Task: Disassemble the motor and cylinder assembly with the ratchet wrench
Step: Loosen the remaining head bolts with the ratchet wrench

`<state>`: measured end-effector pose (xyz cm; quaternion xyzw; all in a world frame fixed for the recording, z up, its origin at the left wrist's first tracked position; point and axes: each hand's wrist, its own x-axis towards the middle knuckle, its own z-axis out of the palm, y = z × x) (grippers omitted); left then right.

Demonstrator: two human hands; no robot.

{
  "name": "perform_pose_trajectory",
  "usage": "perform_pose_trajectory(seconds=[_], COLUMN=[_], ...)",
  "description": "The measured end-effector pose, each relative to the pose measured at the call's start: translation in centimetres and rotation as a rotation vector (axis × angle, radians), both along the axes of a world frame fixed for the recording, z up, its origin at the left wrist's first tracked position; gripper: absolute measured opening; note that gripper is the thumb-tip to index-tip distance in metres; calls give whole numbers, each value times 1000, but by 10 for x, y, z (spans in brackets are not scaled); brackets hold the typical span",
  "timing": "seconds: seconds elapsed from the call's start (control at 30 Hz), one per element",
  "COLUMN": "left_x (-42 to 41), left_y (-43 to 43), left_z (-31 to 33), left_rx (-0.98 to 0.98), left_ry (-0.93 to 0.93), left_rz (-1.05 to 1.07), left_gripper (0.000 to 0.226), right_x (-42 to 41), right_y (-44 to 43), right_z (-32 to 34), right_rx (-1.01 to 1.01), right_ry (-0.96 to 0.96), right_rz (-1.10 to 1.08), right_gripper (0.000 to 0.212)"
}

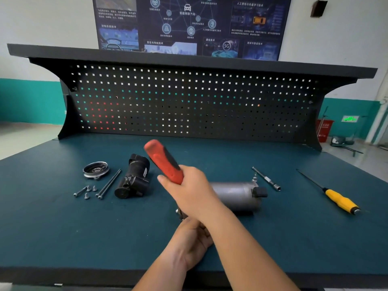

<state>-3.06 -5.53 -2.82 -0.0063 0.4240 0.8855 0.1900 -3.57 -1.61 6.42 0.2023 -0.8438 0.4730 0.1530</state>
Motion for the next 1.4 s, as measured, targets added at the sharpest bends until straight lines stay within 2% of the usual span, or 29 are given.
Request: perform_pose_trajectory(seconds=[0.07, 0.17, 0.23, 0.47, 0.57, 0.77, 0.9, 1.0, 1.17, 1.23, 1.3, 1.4], left_x=[0, 0, -1, -1, 0, 3, 1, -1, -2, -2, -2, -1], left_y=[0, 3, 4, 6, 6, 4, 5, 6, 2, -1, -2, -1], left_z=[0, 0, 0, 2, 2, 4, 3, 0, 1, 1, 1, 2], left_rx=[11, 34, 42, 49, 38, 47, 50, 58, 42, 36, 32, 30], left_ry=[1, 16, 4, -8, -13, -52, -62, -50, -27, -20, -13, 3], left_rz=[7, 21, 23, 37, 40, 36, 16, -1, -75, -84, -68, -33], left_gripper=[15, 19, 17, 17, 17, 16, 18, 29, 19, 14, 20, 23], right_x=[0, -2, -2, 2, 6, 9, 6, 3, -1, -2, -2, 1], right_y=[2, 16, 27, 68, 74, 60, 48, 38, 9, 0, -3, 3], right_z=[1, 3, 3, -17, -30, -17, -8, -5, -2, -4, -4, -5], right_rx=[-55, -311, -522, -1507, -1688, -1438, -1176, -845, -138, 48, 102, -65], right_ry=[1, -39, -72, -180, -208, -57, -15, 14, 82, 77, 76, 103], right_rz=[-14, -74, -102, -265, -301, -285, -268, -236, -81, -17, -5, -45], right_gripper=[37, 40, 40, 41, 42, 43, 42, 38, 39, 39, 35, 32])
